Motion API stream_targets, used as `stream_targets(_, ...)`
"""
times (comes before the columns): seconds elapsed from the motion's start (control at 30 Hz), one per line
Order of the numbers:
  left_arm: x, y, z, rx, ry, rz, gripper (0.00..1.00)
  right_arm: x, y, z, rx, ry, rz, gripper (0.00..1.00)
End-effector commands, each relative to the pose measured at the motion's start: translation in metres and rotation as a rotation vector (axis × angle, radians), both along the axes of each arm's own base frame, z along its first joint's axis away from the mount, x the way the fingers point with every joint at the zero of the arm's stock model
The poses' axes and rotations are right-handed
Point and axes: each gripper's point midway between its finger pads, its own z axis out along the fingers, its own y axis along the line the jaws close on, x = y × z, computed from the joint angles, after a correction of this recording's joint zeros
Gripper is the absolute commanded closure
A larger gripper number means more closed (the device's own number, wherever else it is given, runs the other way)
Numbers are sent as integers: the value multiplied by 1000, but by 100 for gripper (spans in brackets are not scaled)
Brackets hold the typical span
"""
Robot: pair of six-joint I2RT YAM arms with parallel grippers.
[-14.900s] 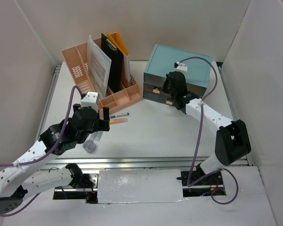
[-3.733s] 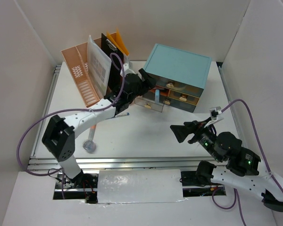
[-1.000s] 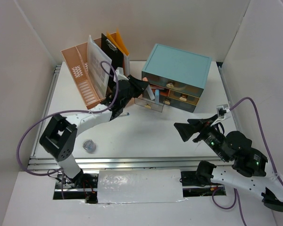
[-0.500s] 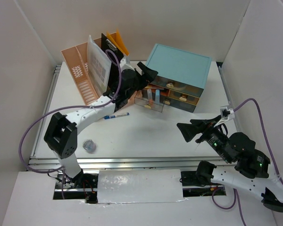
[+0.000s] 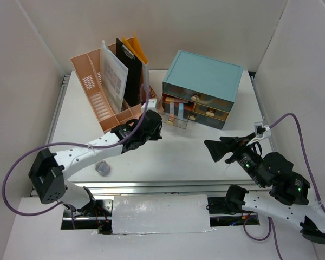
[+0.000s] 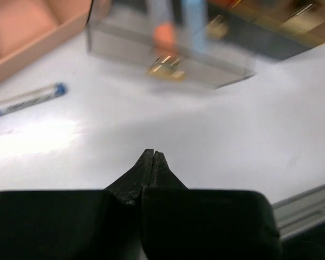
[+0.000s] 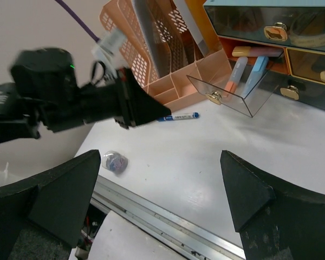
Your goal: Organize the desk
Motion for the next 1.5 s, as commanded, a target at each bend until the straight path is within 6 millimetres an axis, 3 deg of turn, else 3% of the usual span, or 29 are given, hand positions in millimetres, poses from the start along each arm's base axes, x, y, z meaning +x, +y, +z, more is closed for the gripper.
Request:
stream_targets(0.0,-1,6,-37,129,29,-55,100,3,-2,4,20,-11,-25,0)
stream_targets(0.1,16,-10,-61,184,32,-75,100,5,1,4,20,-8,-23,0)
stream_targets(0.17,32,-17,-63,197,17,-46,100,5,4,3,12,-5,-17,0)
stream_targets(0.2,39,-21,-77,220,31,-41,100,5,4,3,10,-4,-17,0)
stream_targets(0.37,73,-40,-66,140,-80,-12,100,6,4,2,-7,2,-23,0)
stream_targets(0.63,129,-24,-53,30,-194,55,100,10,10,5,-29,-5,-22,0)
stream_targets(0.8,157,-34,-48,-14,-238,19,100,15,18,6,-46,-14,-20,0)
stream_targets(0.87,165,-37,-55,-12,-235,1,100,16,20,7,-50,-17,-20,0)
stream_targets(1.13,195,-47,-42,-22,-302,33,100,24,30,11,-85,-24,-24,0)
stream_targets(1.17,199,-48,-33,-32,-319,42,100,24,31,11,-88,-24,-24,0)
stream_targets(1.47,216,-48,-26,-32,-352,71,100,28,38,4,-102,-17,-28,0)
